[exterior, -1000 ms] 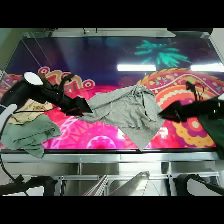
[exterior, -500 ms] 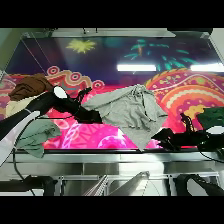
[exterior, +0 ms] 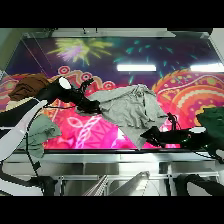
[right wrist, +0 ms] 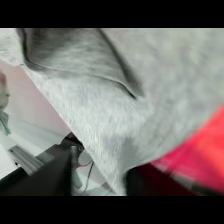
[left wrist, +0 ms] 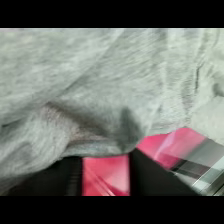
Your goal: Fold the shirts.
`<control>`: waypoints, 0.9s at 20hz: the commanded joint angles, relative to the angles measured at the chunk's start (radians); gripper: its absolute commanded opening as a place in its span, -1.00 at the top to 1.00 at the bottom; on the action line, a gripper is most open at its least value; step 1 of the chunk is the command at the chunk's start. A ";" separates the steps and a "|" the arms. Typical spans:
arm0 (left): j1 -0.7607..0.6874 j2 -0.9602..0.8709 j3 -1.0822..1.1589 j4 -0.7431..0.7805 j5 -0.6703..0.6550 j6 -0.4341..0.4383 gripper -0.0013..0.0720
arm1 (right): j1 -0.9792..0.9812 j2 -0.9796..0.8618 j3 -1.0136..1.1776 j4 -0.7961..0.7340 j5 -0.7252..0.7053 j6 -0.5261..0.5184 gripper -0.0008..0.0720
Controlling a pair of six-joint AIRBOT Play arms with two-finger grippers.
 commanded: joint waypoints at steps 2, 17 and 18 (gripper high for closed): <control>0.002 -0.007 0.020 -0.003 -0.001 0.000 0.97 | 0.109 -0.114 0.025 0.297 -0.045 -0.203 0.70; 0.058 0.204 0.007 0.165 -0.072 -0.048 -0.99 | 0.109 -0.003 0.039 0.258 0.031 -0.201 0.93; 0.053 0.191 0.007 0.196 -0.072 -0.065 -0.99 | 0.109 0.017 0.039 0.257 0.034 -0.199 0.93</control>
